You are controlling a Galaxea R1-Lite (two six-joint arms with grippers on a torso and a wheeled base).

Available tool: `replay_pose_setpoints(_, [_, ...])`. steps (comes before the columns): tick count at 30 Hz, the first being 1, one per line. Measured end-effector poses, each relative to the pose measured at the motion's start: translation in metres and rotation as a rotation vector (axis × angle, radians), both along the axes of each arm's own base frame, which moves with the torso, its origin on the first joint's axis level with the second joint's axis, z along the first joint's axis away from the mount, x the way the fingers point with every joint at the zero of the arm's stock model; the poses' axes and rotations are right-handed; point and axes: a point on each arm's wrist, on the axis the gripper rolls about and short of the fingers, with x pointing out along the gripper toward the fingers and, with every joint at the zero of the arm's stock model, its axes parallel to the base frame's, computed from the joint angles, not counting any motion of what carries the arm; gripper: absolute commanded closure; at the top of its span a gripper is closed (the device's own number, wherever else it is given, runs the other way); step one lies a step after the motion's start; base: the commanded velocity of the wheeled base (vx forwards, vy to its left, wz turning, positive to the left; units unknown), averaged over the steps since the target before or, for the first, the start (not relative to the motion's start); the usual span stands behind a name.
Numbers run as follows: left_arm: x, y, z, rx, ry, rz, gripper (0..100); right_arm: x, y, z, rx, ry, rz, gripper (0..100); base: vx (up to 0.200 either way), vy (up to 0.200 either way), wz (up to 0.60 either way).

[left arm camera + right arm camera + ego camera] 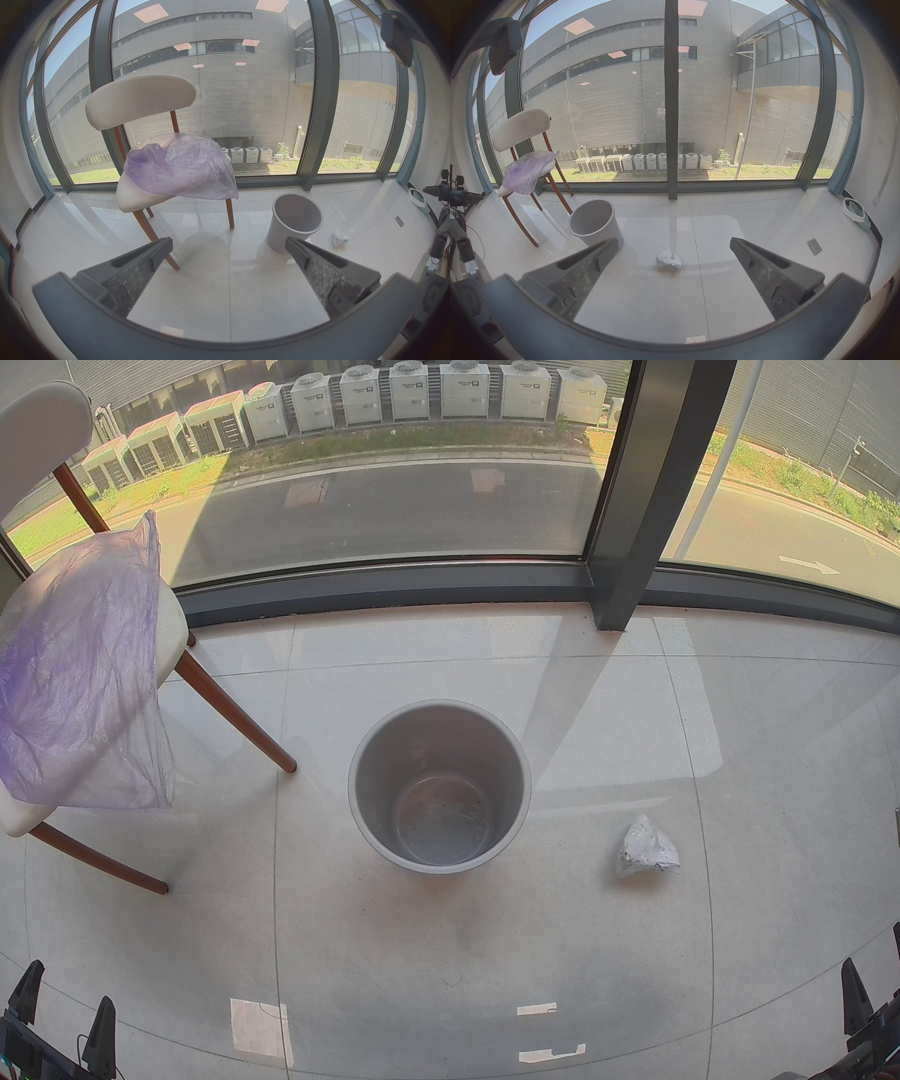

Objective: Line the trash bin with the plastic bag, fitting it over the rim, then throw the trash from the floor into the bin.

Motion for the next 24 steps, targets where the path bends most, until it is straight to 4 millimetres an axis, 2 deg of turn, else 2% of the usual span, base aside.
replay_pose_setpoints(15, [0.0,0.0,0.003,0.007,-0.028,-0.002,0,0.0,0.0,0.0,-0.003,0.0,0.0,0,0.0,0.0,0.0])
replay_pose_setpoints(24, [-0.004,0.0,0.028,0.051,-0.254,-0.018,0,0.0,0.0,0.0,-0.002,0.0,0.001,0,0.0,0.0,0.0])
